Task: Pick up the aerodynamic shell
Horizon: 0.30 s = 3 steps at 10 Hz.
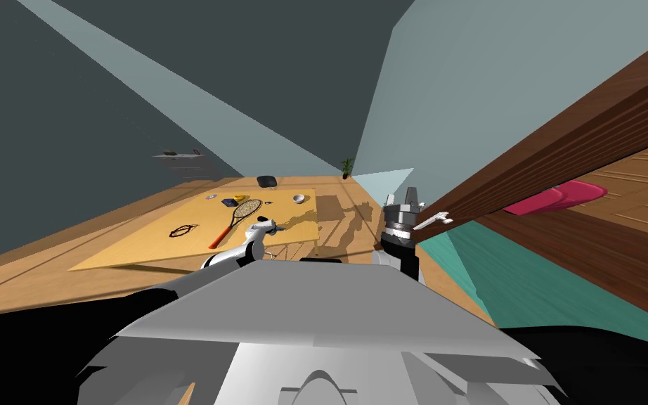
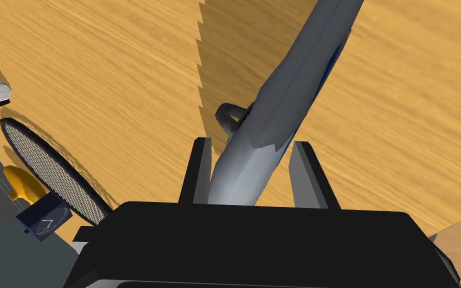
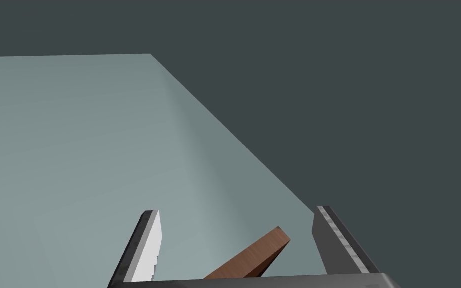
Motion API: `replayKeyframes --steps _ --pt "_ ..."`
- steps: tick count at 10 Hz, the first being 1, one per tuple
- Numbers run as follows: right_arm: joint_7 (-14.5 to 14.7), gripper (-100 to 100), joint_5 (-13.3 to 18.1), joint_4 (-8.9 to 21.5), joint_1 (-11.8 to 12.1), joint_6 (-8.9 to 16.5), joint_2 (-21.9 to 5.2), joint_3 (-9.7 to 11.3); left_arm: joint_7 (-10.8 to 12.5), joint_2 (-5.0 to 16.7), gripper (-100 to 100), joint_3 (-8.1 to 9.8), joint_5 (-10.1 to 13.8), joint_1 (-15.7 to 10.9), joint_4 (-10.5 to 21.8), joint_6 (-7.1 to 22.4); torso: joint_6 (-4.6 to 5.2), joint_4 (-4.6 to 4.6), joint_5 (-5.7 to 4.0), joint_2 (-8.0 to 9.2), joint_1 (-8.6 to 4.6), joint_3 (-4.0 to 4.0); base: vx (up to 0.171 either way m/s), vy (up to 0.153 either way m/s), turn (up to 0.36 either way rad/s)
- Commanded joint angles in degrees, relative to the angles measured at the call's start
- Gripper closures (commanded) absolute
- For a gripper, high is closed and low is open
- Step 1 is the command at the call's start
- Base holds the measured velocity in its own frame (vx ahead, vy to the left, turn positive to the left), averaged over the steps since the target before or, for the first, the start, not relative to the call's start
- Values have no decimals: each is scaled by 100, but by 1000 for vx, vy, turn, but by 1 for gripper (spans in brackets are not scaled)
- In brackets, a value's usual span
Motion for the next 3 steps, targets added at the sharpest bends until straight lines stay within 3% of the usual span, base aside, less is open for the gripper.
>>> replayKeyframes --steps 1,2,3 --pt "0 0 0 0 0 0 0 0 -19 62 100 95 -51 -139 -27 178 0 0 0 0 0 0 -85 -40 -24" --pt "0 0 0 0 -1 0 0 0 -9 24 100 50 -30 -62 -57 101 1 6 -3 25 -14 14 -52 -24 -7" --pt "0 0 0 0 -1 0 0 0 -12 27 0 57 -34 -72 -67 131 -2 6 -3 23 -12 14 -6 -4 2"
